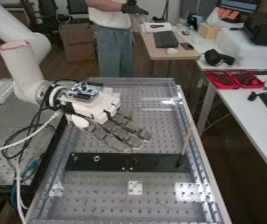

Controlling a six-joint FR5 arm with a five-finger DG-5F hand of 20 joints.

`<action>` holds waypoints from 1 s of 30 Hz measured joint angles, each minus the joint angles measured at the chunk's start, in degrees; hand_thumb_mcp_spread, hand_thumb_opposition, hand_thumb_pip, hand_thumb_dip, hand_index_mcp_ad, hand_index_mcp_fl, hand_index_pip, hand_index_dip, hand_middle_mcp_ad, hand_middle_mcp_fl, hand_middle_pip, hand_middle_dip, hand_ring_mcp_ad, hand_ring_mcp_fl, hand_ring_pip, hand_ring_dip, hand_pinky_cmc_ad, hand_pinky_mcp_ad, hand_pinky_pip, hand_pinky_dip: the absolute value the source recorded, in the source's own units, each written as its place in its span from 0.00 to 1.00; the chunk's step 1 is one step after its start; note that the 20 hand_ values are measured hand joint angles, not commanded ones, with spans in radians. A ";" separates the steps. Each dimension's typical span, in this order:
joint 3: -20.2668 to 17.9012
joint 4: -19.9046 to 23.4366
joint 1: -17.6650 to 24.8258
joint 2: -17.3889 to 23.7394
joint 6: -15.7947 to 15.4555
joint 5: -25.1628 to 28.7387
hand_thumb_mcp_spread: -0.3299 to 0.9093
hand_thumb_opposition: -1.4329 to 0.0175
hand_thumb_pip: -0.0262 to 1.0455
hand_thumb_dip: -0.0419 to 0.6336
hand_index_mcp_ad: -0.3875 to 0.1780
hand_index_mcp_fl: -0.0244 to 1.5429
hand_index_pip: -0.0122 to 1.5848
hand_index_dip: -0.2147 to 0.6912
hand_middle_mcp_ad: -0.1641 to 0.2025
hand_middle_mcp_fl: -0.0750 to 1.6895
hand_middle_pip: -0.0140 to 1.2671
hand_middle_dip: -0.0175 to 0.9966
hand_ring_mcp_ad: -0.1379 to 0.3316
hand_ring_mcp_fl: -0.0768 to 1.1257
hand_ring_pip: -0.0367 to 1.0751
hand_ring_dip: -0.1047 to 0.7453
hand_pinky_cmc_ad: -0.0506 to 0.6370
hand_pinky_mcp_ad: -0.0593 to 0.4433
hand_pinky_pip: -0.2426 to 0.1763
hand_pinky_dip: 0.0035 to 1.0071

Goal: Grab the bearing and place it in the white container

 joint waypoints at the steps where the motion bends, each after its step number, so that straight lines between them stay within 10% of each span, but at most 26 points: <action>1: -0.17 -0.36 0.47 0.64 -0.07 0.12 0.75 0.36 0.41 0.48 0.62 0.31 0.79 0.61 0.62 0.13 0.12 0.15 0.67 0.09 0.12 0.11 0.53 0.41 0.40 0.14; 15: -2.34 -6.71 4.79 6.79 -0.79 -1.70 0.75 0.36 0.41 0.48 0.62 0.31 0.79 0.61 0.61 0.15 0.12 0.15 0.67 0.09 0.12 0.11 0.53 0.41 0.40 0.14; 30: -14.17 -8.28 13.47 17.68 0.00 -10.10 0.75 0.35 0.41 0.48 0.62 0.31 0.78 0.61 0.60 0.15 0.12 0.17 0.67 0.09 0.12 0.11 0.53 0.41 0.44 0.15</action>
